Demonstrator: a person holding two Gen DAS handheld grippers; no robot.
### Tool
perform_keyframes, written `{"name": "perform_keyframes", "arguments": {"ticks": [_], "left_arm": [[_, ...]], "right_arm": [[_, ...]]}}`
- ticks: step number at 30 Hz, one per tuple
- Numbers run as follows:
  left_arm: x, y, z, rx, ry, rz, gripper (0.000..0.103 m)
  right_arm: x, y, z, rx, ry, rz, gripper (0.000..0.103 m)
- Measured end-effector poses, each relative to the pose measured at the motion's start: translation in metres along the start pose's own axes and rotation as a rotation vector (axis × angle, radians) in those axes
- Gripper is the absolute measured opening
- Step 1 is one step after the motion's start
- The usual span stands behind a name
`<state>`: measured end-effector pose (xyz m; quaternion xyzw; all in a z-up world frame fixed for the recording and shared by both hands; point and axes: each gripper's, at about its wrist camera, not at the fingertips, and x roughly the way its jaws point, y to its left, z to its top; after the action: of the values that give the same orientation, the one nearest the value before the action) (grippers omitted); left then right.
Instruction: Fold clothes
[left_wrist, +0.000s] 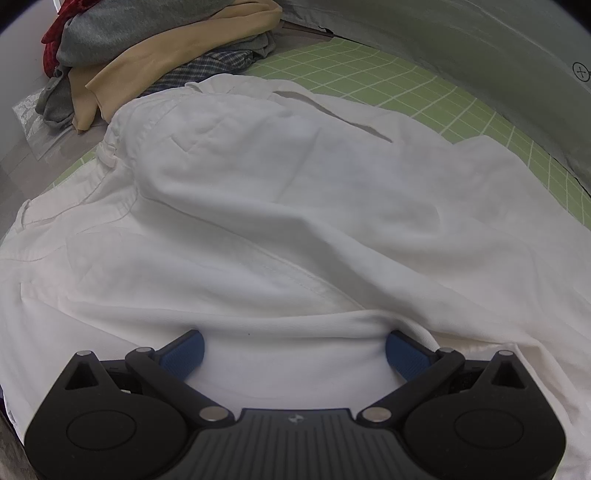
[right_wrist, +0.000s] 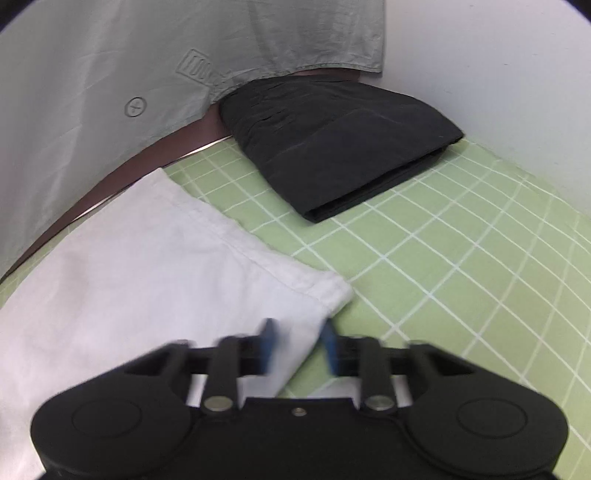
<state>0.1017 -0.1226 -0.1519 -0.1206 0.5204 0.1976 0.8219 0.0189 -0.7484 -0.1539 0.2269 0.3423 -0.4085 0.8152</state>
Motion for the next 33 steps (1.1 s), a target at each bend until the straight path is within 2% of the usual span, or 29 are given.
{"name": "perform_keyframes", "arguments": {"ticks": [2, 4, 6, 7, 8, 10, 12, 14, 20, 24, 31, 33], "left_arm": [[0.001, 0.001, 0.003, -0.003, 0.019, -0.005, 0.103], [-0.003, 0.006, 0.005, -0.016, 0.028, -0.029, 0.103], [-0.012, 0.016, 0.005, -0.046, 0.011, -0.059, 0.103], [-0.017, 0.022, 0.005, -0.063, -0.002, -0.075, 0.103], [-0.022, 0.027, 0.006, -0.074, -0.014, -0.087, 0.103], [-0.033, 0.04, 0.008, -0.079, -0.044, -0.093, 0.103], [-0.041, 0.052, 0.01, -0.076, -0.074, -0.091, 0.103], [-0.046, 0.066, 0.016, -0.073, -0.094, -0.081, 0.103], [-0.052, 0.104, 0.046, -0.058, -0.136, -0.081, 0.103], [-0.045, 0.122, 0.075, -0.02, -0.153, -0.097, 0.101], [-0.018, 0.146, 0.128, 0.08, -0.154, -0.169, 0.088], [-0.007, 0.15, 0.146, 0.109, -0.145, -0.208, 0.075]], "right_arm": [[0.001, 0.006, 0.004, -0.095, -0.022, -0.013, 0.002], [0.005, 0.0, 0.009, -0.122, -0.037, -0.035, 0.002], [0.007, -0.014, 0.014, -0.021, -0.02, -0.039, 0.005], [0.004, -0.017, 0.016, 0.015, -0.018, -0.051, 0.012], [0.001, -0.019, 0.017, 0.043, -0.017, -0.065, 0.028], [-0.013, -0.015, 0.016, 0.007, -0.03, -0.097, 0.044], [-0.029, -0.009, 0.011, -0.034, -0.049, -0.065, 0.055], [-0.043, 0.001, 0.001, -0.067, -0.051, -0.036, 0.076], [-0.081, 0.041, -0.045, -0.17, -0.019, 0.014, 0.086], [-0.097, 0.069, -0.076, -0.19, 0.015, 0.016, 0.087], [-0.116, 0.133, -0.116, -0.206, 0.025, 0.012, 0.089], [-0.118, 0.153, -0.122, -0.205, 0.024, 0.011, 0.09]]}}
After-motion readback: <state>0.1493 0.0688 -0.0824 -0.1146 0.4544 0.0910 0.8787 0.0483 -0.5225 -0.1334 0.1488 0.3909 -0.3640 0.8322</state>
